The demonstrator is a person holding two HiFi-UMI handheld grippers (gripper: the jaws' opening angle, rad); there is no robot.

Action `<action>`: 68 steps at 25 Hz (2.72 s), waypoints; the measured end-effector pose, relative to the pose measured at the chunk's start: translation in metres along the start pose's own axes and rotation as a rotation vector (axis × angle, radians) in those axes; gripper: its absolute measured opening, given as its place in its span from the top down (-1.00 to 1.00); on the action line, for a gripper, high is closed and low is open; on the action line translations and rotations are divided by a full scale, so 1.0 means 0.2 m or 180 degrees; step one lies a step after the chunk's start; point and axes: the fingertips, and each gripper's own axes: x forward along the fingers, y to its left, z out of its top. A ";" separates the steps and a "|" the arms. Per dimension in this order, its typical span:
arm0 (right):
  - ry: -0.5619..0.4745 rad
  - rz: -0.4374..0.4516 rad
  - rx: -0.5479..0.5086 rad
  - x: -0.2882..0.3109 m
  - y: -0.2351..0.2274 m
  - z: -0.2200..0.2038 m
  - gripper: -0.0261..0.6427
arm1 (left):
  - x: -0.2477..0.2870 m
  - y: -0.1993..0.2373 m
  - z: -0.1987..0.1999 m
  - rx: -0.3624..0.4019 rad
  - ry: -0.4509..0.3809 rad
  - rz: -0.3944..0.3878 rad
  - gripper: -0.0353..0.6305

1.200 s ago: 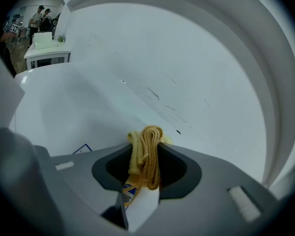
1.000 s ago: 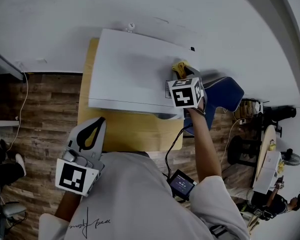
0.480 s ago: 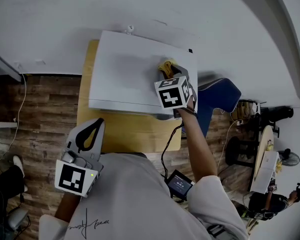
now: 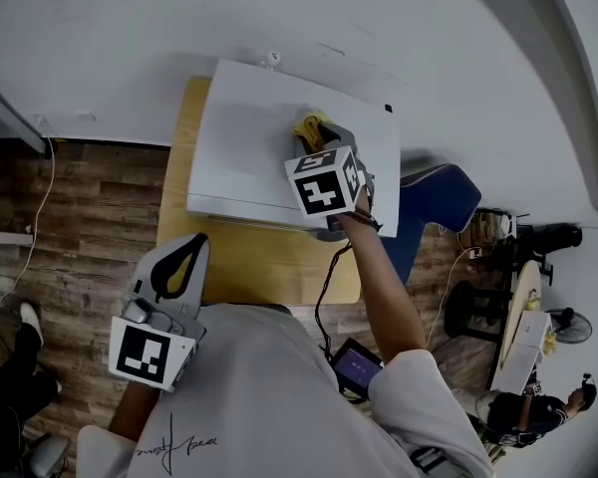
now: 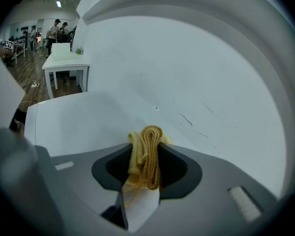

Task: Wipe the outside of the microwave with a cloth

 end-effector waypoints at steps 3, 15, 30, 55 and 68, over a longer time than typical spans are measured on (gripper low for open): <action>-0.0044 0.0077 -0.0024 0.01 0.06 0.06 0.49 | -0.01 0.02 0.00 -0.0014 -0.0012 0.0026 0.91; -0.0240 0.0398 -0.0199 0.03 0.36 0.32 0.49 | -0.07 0.10 0.00 -0.0061 -0.0055 0.0174 0.91; -0.0605 0.1653 -0.0057 -0.12 0.74 0.61 0.50 | -0.11 0.15 0.00 -0.0133 -0.0034 0.0316 0.91; 0.0061 0.0406 0.0551 -0.29 -0.44 -0.41 0.51 | 0.20 -0.15 -0.08 0.0153 0.0218 -0.0367 0.91; 0.0523 -0.0261 0.0525 -0.33 -0.67 -0.92 0.51 | 0.30 -0.20 -0.15 0.0128 0.0373 -0.0491 0.91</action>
